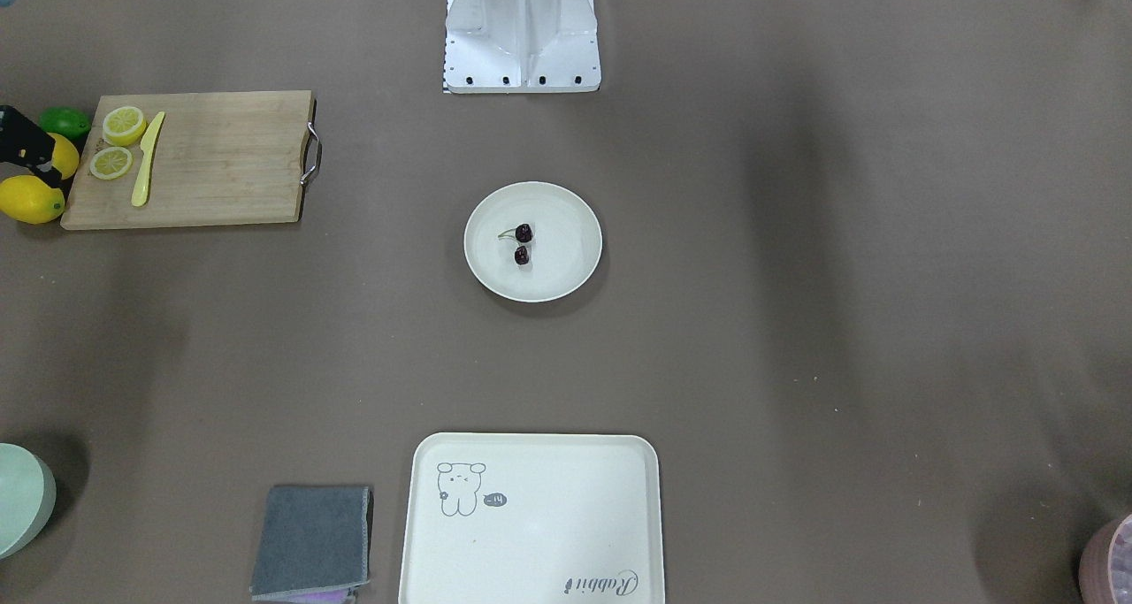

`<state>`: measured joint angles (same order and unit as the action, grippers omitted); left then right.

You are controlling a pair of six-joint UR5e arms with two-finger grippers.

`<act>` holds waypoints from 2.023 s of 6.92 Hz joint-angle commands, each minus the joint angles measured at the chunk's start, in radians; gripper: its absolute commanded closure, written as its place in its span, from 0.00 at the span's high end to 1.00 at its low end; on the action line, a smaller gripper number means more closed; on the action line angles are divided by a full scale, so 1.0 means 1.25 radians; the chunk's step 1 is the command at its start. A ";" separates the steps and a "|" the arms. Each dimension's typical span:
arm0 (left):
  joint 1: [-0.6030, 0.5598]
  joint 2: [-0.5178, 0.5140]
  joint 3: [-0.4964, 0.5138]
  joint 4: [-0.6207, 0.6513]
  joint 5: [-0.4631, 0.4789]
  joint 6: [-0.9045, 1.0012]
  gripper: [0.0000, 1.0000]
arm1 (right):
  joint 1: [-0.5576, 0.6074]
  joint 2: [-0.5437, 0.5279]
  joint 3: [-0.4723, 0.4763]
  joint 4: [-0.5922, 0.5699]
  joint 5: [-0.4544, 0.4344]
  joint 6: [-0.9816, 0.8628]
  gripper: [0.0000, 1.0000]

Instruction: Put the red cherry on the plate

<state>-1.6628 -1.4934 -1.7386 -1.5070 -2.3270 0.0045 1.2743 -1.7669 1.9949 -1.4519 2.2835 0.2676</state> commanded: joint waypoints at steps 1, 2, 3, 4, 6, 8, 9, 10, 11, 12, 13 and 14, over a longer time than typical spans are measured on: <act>0.017 0.006 0.002 -0.002 0.005 0.000 0.99 | 0.109 -0.069 -0.013 -0.026 0.002 -0.199 1.00; 0.017 0.009 0.003 -0.002 0.007 0.001 0.99 | 0.148 -0.098 -0.012 -0.026 0.002 -0.254 1.00; 0.017 0.012 0.003 -0.002 0.007 0.015 0.99 | 0.154 -0.100 -0.031 -0.026 0.004 -0.300 1.00; 0.017 0.010 0.003 -0.003 0.007 0.017 0.99 | 0.156 -0.072 -0.057 -0.029 0.014 -0.310 1.00; 0.017 0.010 0.014 -0.012 0.007 0.036 0.99 | 0.156 0.042 -0.127 -0.117 0.049 -0.317 1.00; 0.040 -0.001 0.037 -0.012 0.006 0.059 0.99 | 0.163 0.090 -0.186 -0.118 0.051 -0.318 1.00; 0.070 -0.016 0.048 -0.013 0.006 0.057 0.99 | 0.173 0.096 -0.192 -0.120 0.052 -0.318 1.00; 0.071 -0.023 0.048 -0.015 0.006 0.058 0.99 | 0.188 0.094 -0.190 -0.123 0.053 -0.318 1.00; 0.071 -0.045 0.048 -0.021 0.001 0.047 0.99 | 0.197 0.093 -0.188 -0.128 0.053 -0.317 1.00; 0.071 -0.044 0.048 -0.024 -0.002 0.054 0.99 | 0.219 0.088 -0.181 -0.128 0.048 -0.318 1.00; 0.071 -0.045 0.048 -0.026 -0.002 0.058 0.99 | 0.224 0.089 -0.181 -0.126 0.043 -0.318 1.00; 0.071 -0.082 0.064 -0.026 0.000 0.058 0.99 | 0.244 0.093 -0.170 -0.128 0.035 -0.317 1.00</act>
<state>-1.5743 -1.5590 -1.6734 -1.5384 -2.3286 0.0746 1.5539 -1.6537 1.7707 -1.6105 2.3381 -0.1300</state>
